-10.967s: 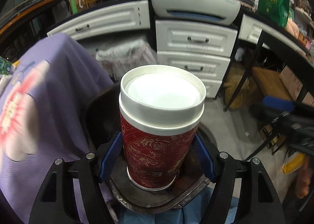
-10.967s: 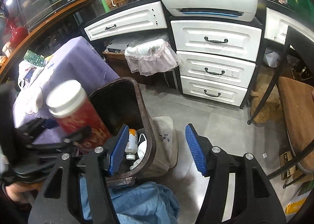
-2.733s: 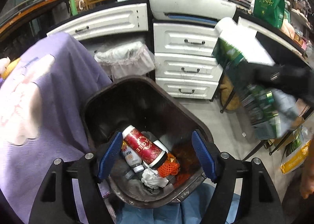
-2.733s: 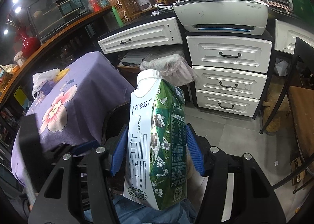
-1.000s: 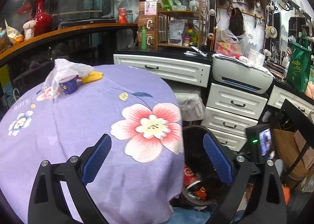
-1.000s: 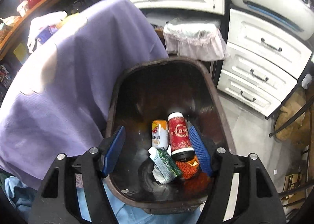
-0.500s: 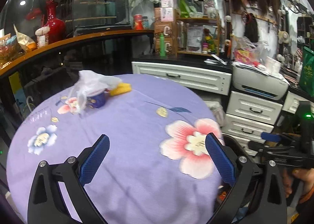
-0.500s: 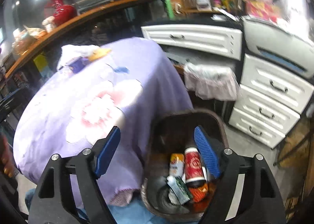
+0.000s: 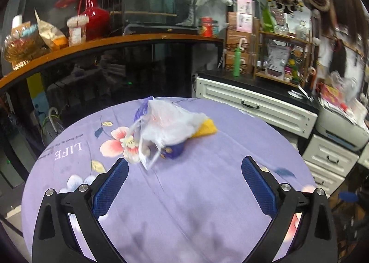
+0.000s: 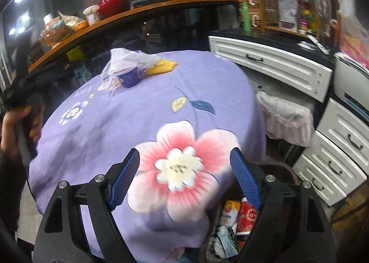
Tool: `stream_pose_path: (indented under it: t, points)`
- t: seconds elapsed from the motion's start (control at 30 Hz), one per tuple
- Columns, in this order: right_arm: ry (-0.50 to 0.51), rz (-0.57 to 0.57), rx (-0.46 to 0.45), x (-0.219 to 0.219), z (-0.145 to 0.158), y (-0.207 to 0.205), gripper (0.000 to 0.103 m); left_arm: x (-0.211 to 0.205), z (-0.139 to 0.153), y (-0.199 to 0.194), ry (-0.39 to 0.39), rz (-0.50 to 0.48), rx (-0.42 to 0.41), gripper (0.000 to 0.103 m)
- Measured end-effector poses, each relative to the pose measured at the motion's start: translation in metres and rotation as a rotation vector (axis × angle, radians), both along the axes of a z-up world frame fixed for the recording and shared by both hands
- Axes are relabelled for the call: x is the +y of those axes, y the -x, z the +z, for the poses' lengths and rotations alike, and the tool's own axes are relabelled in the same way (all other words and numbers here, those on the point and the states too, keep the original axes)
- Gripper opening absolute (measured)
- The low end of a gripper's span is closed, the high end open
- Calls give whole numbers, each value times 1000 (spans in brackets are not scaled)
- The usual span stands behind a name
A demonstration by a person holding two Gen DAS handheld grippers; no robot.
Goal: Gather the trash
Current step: 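Close the left tool on the white plastic bag and lift it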
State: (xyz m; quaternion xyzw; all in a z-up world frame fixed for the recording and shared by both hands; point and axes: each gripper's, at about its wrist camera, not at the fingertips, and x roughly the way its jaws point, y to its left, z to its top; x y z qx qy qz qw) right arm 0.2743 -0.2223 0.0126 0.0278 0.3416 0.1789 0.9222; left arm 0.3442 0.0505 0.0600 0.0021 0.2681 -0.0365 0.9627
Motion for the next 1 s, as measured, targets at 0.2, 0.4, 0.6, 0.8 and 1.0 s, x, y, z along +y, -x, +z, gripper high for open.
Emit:
stream_pose_path:
  t: [0.2,0.4,0.6,0.8,1.0]
  points:
    - [26,58,-3,28,1,-15,80,13,-6,-74,43,9,54,97]
    - [36,74,11,37,-2,-25,80,9,-27,-128,-12,45,108,97]
    - [45,73,15,41,-5,-34,80,9,-31,-138,-18,51,95,55]
    - [-8,86,26,50,-2,-53,80,16,-26,-125,5,61,52,4]
    - [-40,101,28,62,3,-73,80,24,-5,-98,68,48,-25,2]
